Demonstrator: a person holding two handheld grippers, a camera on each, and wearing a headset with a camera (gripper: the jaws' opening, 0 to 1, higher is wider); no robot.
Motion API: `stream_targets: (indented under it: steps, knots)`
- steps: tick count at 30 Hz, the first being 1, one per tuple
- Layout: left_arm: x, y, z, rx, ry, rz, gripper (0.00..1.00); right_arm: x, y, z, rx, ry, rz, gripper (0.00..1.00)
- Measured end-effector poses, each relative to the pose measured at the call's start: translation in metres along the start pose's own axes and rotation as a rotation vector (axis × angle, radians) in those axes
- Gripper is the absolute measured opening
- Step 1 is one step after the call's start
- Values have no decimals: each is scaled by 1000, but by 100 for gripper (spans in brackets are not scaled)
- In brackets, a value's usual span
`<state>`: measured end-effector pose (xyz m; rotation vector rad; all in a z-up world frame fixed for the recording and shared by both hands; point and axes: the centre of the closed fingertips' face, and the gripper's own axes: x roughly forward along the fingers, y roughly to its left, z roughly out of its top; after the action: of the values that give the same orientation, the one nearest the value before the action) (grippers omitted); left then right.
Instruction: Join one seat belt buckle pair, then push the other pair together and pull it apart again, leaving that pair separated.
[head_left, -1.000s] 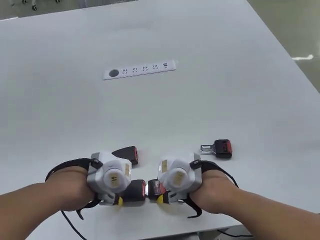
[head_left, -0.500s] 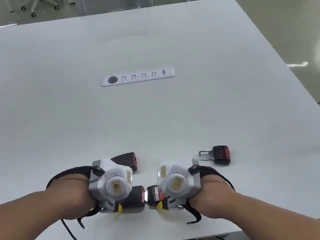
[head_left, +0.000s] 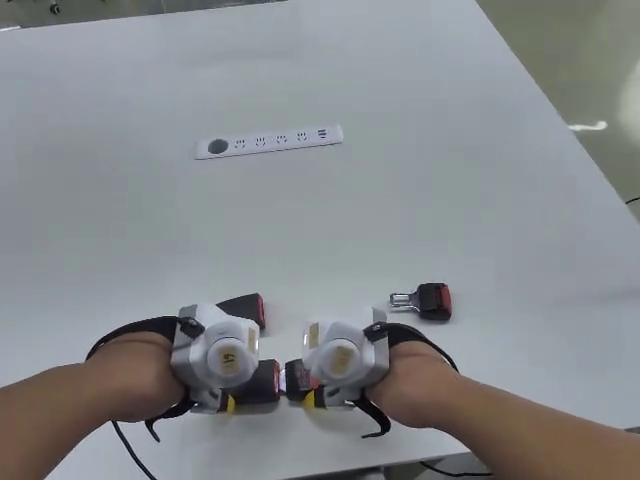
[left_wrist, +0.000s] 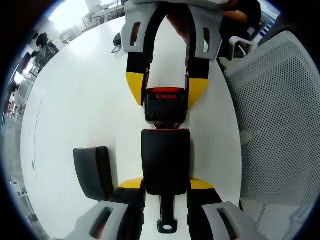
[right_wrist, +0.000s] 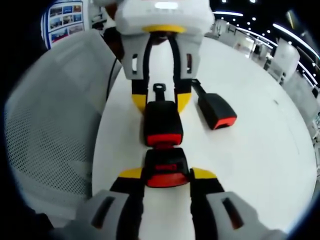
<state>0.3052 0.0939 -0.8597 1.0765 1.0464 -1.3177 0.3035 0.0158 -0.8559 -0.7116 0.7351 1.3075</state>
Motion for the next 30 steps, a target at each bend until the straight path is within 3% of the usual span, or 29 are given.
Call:
stream_targets:
  steps: [6, 13, 16, 18, 20, 21, 24, 30]
  knots:
    - [-4, 0, 0, -13, -15, 35, 33, -4, -2, 2, 48, -19, 3, 35]
    - [-36, 12, 16, -81, -115, 85, 39, -31, -13, 6, 83, -64, -31, 37]
    - [-49, 24, 24, -90, -158, 114, 39, -44, -23, 4, 96, -82, -54, 34]
    - [-52, 36, 30, -88, -194, 152, 39, -53, -32, -2, 83, -80, -80, 35]
    - [-55, 58, 31, -79, -216, 235, 48, -61, -42, -14, 73, -71, -98, 38]
    - [-55, 63, 28, -92, -207, 235, 52, -65, -47, -20, 74, -64, -110, 39]
    - [-54, 70, 24, -119, -199, 206, 50, -83, -65, -42, 107, -59, -135, 39]
    - [-46, 89, 10, -110, -149, 199, 53, -112, -93, -83, 127, -13, -188, 39]
